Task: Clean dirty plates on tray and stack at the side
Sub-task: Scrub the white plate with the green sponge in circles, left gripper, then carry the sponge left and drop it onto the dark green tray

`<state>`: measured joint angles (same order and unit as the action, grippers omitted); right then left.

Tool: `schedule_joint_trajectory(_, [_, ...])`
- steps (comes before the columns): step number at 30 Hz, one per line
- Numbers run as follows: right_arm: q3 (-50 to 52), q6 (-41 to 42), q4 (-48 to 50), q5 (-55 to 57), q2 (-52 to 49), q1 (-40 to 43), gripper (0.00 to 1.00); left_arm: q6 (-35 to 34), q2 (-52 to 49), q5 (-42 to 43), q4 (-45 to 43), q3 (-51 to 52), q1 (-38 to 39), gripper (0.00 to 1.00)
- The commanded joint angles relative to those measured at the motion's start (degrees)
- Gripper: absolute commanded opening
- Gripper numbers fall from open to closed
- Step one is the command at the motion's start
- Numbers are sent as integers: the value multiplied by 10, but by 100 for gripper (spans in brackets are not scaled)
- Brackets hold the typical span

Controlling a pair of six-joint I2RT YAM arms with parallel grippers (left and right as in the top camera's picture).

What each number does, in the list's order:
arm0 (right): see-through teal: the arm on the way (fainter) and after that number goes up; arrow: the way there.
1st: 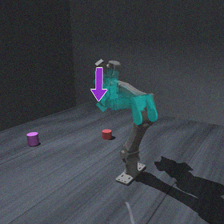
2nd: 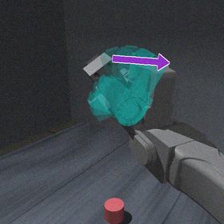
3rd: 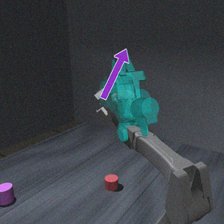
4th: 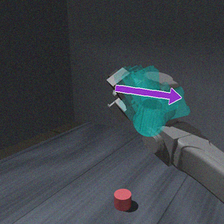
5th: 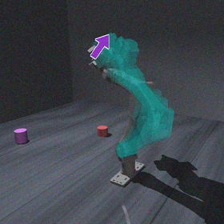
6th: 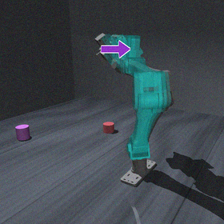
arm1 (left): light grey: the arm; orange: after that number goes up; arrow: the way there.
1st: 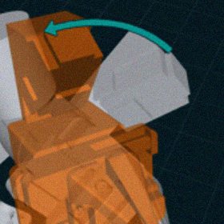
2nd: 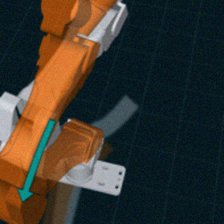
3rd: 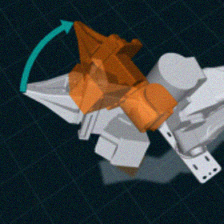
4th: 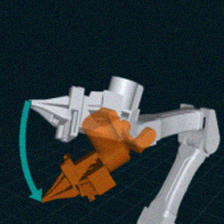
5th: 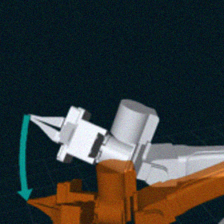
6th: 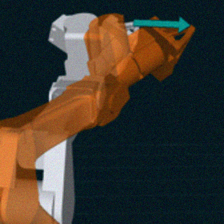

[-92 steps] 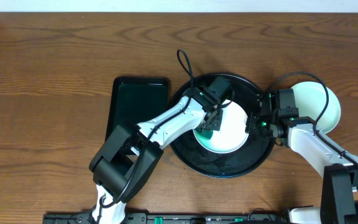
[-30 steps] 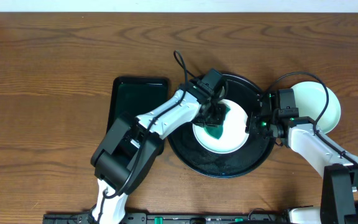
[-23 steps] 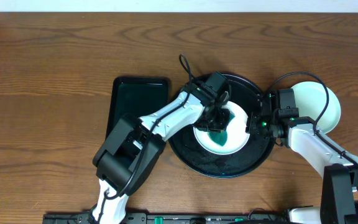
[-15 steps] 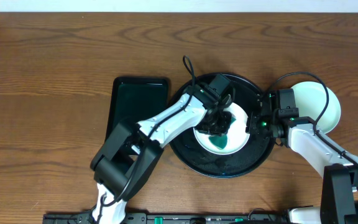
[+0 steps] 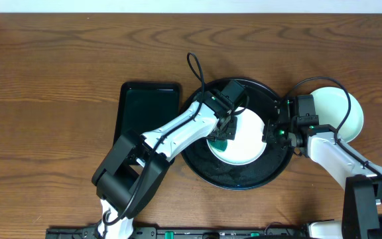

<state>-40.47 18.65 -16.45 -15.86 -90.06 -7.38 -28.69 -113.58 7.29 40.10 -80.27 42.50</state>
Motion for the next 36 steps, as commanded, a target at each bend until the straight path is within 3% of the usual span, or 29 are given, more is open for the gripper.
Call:
schedule_joint_trajectory(1, [5,-1,2,-28,-6,-10,1,-10,-20,-29,1,6,-3,7])
schedule_joint_trajectory(4, [5,-1,2,-28,-6,-10,1,-21,-34,-9,-2,6,-2,7])
schedule_joint_trajectory(12, [5,-1,2,-28,-6,-10,1,-18,-40,178,-55,5,-1,7])
schedule_joint_trajectory(16, [5,-1,2,-28,-6,-10,1,-19,-32,224,-87,5,-1,7])
schedule_joint_trajectory(26, [5,-1,2,-28,-6,-10,1,9,74,162,-78,-3,-38,7])
schedule_joint_trajectory(36, [5,-1,2,-28,-6,-10,1,37,142,-13,75,-3,-161,8])
